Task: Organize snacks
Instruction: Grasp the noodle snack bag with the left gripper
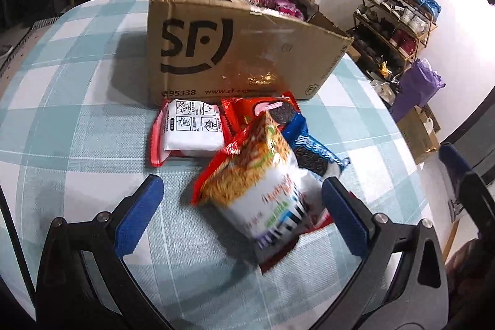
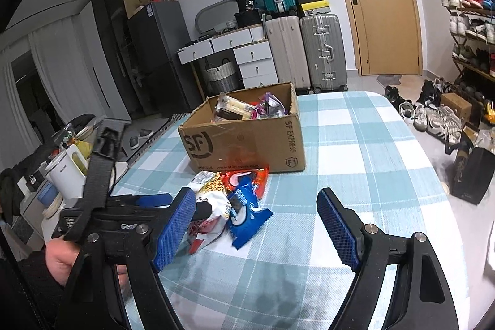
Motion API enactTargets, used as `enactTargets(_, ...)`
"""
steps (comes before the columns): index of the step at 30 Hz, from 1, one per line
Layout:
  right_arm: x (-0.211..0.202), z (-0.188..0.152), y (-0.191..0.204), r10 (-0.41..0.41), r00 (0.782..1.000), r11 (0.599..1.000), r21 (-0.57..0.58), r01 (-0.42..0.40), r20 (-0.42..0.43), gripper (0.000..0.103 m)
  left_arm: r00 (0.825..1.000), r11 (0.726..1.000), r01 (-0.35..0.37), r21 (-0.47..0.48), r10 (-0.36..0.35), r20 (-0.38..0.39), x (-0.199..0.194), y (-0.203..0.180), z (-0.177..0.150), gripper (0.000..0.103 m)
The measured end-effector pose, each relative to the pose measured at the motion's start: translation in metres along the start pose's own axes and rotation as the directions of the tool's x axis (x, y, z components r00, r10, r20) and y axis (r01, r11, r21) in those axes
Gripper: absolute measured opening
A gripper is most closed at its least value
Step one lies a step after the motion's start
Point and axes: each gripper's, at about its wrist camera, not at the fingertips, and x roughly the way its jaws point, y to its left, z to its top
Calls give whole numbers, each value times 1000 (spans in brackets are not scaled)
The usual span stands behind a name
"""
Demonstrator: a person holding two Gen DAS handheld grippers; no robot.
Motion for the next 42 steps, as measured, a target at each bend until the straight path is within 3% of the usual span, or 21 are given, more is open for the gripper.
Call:
enactTargets(3,1,-3,-2,-2,1000,1000,6,2,-4,82,1000,1000,17,-16,-17,0,12,1,2,97)
enactTargets(5,0,-4,-3,-2,1000,1000,11,2,-5,82,999,999,40,-27,-40,-4,19,2,4,87)
enactTargets(7,1,-5,-5,0,1000,1000,19,0,-8,82,997,996,82,-31,-82,1,24,2,5,67)
enactTargets(13,2,-9,-4,8,1000,1000,29,-8,-11,82,993,993,114,11,-114,19,29,0,4,37)
enactTargets(27,-4,-10,-4,9,1000,999,46,-9,2,82,991,991,131,8,-131,18,19,4,-3,29)
enactTargets(42,2,-13,-2,17,1000,999,50,-17,-8,82,990,991,137,13,-137,16,9,13,-8,29)
